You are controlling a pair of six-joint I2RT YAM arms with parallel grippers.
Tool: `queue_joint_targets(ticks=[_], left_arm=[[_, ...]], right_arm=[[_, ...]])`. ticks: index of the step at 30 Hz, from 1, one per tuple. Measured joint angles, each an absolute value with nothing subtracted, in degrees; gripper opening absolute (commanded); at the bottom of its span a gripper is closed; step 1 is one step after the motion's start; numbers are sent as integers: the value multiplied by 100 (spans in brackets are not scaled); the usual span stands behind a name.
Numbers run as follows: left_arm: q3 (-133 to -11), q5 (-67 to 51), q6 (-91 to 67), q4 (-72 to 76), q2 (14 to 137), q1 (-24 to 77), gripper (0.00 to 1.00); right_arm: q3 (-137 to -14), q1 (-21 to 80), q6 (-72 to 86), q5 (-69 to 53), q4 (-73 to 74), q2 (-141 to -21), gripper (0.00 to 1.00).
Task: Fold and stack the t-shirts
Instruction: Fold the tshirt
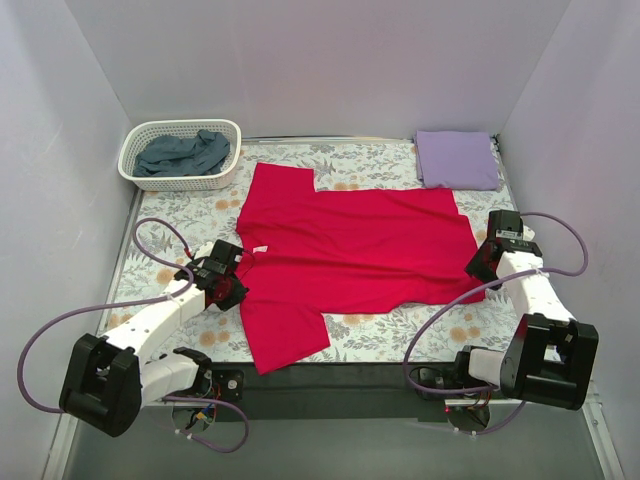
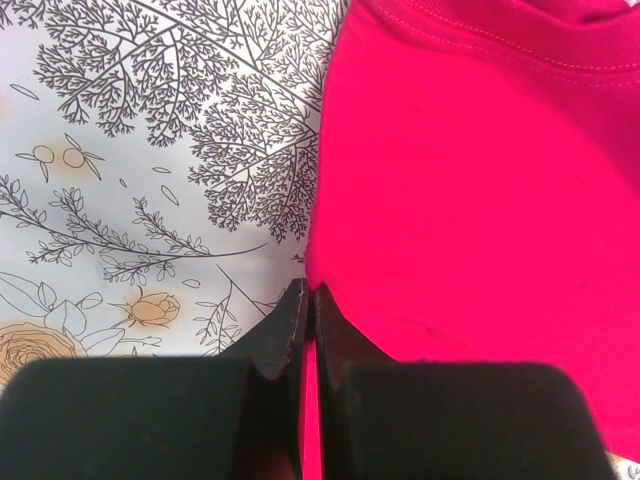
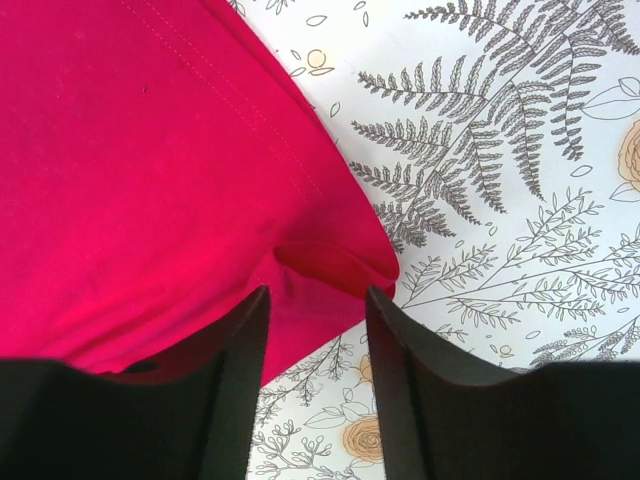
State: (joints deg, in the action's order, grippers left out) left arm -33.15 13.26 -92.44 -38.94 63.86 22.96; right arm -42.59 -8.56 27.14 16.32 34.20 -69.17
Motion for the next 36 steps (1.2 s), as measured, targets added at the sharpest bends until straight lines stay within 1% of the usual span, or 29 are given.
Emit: queue_joint_targets(ticks=[3,4,15,24,30,33,35,36], left_arm=[[-3315,1380,-9260,-3896,6335,2340,0],[-3315,1393,-9262,-3896,6316,2349,0],[-3315,1457,-9299,-3896,6259,2414,0],[-3315,1503,-9334,-3898,6204,2458,0],[-3315,1549,-9349,-3900,6198,2497,0],[-3312,1566,-9351,-3900,6169,2504,0],[-3312,1575,-9365,-3903,6152,2515,0],[-3312,1586,-9373,-3905,6149,2526,0]], right_arm=[[-4309,-856,2729,1629,3415,-7067,39],[-4311,-856,2731,1629,3417,-7100,37],[-4571,-735,2902,1634,3406,-7620,38],[-4591,-591,3017,1651,3387,-8016,40],[-4598,-589,3017,1693,3328,-8191,40],[-4598,-587,2998,1719,3315,-8254,36],[-4598,-587,2982,1734,3315,-8256,27],[-4598,-587,2963,1752,3317,-8250,21]])
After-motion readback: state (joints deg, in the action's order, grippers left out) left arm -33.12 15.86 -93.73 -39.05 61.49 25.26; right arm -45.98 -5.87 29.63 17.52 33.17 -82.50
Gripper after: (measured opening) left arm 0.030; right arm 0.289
